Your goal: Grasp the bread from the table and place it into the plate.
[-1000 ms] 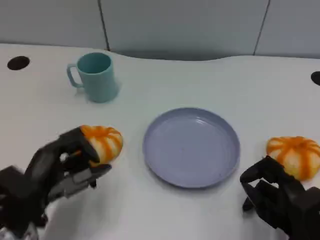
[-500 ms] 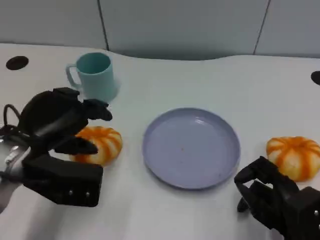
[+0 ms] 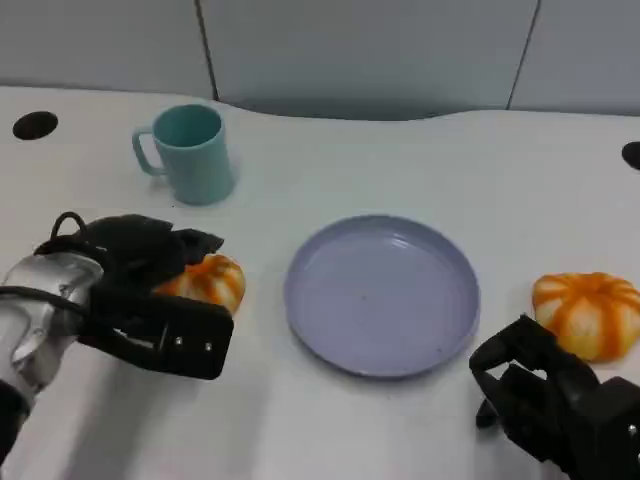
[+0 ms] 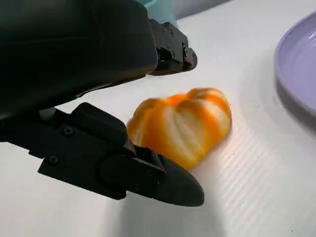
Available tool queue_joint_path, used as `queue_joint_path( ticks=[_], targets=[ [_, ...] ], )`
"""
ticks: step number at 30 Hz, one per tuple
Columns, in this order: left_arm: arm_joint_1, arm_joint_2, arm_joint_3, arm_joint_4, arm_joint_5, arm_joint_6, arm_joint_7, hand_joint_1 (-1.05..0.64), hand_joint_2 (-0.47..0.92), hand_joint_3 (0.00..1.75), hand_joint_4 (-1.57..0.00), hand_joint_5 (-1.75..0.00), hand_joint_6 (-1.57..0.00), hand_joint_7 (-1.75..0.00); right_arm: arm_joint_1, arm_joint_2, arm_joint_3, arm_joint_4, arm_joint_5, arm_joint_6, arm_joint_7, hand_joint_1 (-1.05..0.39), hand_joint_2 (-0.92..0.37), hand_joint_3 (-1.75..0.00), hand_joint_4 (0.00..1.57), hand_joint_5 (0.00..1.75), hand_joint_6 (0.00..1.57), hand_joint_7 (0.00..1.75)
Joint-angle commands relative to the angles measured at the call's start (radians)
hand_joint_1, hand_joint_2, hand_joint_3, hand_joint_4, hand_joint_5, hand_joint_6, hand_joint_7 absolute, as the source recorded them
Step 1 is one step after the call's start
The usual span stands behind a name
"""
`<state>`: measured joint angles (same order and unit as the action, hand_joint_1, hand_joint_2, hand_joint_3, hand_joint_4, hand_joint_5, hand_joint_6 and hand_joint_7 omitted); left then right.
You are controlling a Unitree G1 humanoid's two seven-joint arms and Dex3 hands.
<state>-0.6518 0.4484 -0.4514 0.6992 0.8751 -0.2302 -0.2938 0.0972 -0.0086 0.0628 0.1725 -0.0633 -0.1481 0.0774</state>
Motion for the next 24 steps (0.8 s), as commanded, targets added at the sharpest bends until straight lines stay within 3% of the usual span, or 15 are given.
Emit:
queue_joint_path(
  ticks=[1,9,13,16,17,18,19,20,21,24],
  targets=[
    [-0.106,-0.061,-0.092,0.229,0.064,0.033,0.138,-0.91,0.92,0.07,0.00,0.00,-0.05,-0.01,0.005,-0.010,-0.009,-0.014,0.010,0.003,0.000,-0.28,-0.92,-0.31,0.58,1.75,0.38,1.75],
    [-0.200,-0.187,-0.183,0.542,0.074,0.075,0.316,-0.88,0.90,0.02,-0.09,-0.05,-0.10,-0.02,0.024,-0.010,-0.008,-0.032,0.008,0.004,-0.004,-0.28,-0.92,-0.30,0.58,1.75,0.38,1.75],
    [-0.192,-0.213,-0.204,0.599,0.062,0.077,0.413,-0.63,0.86,0.00,-0.35,-0.20,-0.41,-0.08,0.032,-0.013,-0.008,-0.044,0.012,0.008,0.002,-0.28,-0.92,-0.31,0.57,1.75,0.38,1.75],
    [-0.187,-0.219,-0.199,0.615,0.041,0.071,0.444,-0.58,0.86,0.00,-0.38,-0.23,-0.46,-0.07,0.035,-0.014,-0.010,-0.049,0.017,0.012,0.007,-0.28,-0.92,-0.31,0.58,1.75,0.38,1.75],
    [-0.180,-0.223,-0.189,0.620,0.026,0.073,0.462,-0.45,0.86,0.00,-0.37,-0.93,-0.49,-0.60,0.036,-0.013,-0.012,-0.050,0.021,0.015,0.009,-0.27,-0.92,-0.31,0.59,1.75,0.38,1.75],
    [-0.175,-0.226,-0.183,0.624,0.013,0.074,0.475,-0.39,0.86,0.00,-0.35,-1.31,-0.41,-1.01,0.036,-0.013,-0.014,-0.051,0.025,0.016,0.010,-0.26,-0.92,-0.31,0.59,1.75,0.38,1.75],
    [-0.173,-0.228,-0.182,0.627,0.004,0.075,0.484,-0.36,0.86,0.00,-0.34,-1.50,-0.37,-1.23,0.037,-0.013,-0.015,-0.052,0.027,0.017,0.011,-0.25,-0.92,-0.31,0.60,1.75,0.38,1.75],
    [-0.163,-0.220,-0.186,0.626,0.003,0.050,0.541,-0.32,0.85,0.00,-0.41,-1.63,-0.38,-1.42,0.035,-0.014,-0.016,-0.046,0.025,0.009,0.011,-0.25,-0.92,-0.31,0.60,1.75,0.38,1.75],
    [-0.154,-0.214,-0.188,0.626,0.000,0.029,0.589,-0.29,0.86,0.00,-0.57,-1.69,-0.46,-1.56,0.034,-0.015,-0.016,-0.041,0.024,0.002,0.011,-0.25,-0.92,-0.31,0.60,1.75,0.38,1.75],
    [-0.130,-0.205,-0.152,0.631,-0.053,-0.029,0.669,-0.24,0.91,0.03,-0.73,-1.74,-0.49,-1.72,0.032,-0.014,-0.016,-0.038,0.020,0.003,0.006,-0.26,-0.92,-0.31,0.59,1.75,0.38,1.75]
  ],
)
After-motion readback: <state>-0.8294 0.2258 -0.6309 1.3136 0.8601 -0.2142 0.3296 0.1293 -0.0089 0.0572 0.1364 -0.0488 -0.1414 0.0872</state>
